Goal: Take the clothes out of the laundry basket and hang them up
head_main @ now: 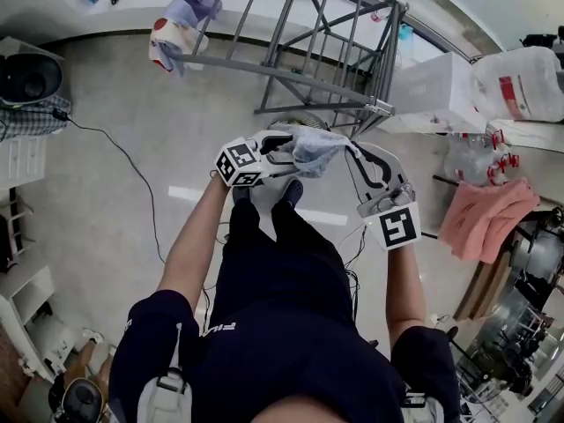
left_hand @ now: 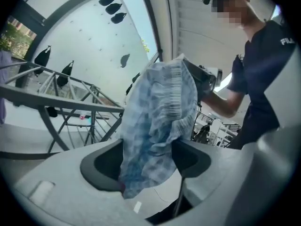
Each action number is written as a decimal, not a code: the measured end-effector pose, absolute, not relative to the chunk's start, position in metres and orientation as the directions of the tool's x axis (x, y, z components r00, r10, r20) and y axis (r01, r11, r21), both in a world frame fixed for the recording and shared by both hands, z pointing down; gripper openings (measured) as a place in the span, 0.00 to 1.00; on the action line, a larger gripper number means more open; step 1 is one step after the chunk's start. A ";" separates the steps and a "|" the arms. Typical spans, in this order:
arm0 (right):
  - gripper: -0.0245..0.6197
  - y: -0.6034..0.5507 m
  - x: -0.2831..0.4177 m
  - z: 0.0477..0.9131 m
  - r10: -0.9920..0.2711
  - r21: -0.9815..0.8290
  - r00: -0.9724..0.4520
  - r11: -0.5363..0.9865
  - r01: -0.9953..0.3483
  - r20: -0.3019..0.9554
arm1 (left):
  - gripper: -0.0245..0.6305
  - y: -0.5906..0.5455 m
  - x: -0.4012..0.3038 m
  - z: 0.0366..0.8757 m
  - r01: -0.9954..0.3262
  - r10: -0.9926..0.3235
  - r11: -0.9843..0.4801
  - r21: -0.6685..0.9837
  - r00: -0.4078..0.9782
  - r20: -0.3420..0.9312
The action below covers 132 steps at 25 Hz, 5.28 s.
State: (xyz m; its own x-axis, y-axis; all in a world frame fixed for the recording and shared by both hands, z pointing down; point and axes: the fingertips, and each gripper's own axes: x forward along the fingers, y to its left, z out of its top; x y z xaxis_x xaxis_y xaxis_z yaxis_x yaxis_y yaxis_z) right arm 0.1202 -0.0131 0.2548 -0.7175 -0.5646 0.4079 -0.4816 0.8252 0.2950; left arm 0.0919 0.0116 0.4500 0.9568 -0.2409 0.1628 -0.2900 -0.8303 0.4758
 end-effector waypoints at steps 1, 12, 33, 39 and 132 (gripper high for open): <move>0.08 -0.014 0.122 0.252 -0.575 0.295 -0.709 0.818 -0.494 0.408 | 0.54 0.016 0.100 0.442 -0.268 -0.225 -0.839 0.473 0.963 0.147; 0.08 -0.024 0.138 0.226 -0.704 0.277 -0.607 0.706 -0.651 0.369 | 0.54 0.045 0.112 0.402 -0.493 -0.455 -0.784 0.378 0.870 0.189; 0.08 -0.034 0.164 0.206 -0.749 0.253 -0.579 0.658 -0.709 0.323 | 0.09 0.024 0.099 0.375 -0.632 -0.599 -0.706 0.318 0.773 0.207; 0.08 -0.030 0.160 0.214 -0.732 0.214 -0.595 0.673 -0.708 0.332 | 0.08 0.001 -0.006 0.342 -0.853 -0.836 -0.437 0.285 0.502 0.221; 0.09 -0.669 -0.076 0.333 -0.791 0.158 -0.206 0.356 -0.921 0.576 | 0.07 -0.661 -0.285 0.355 -0.903 -0.747 -0.409 0.132 0.414 0.520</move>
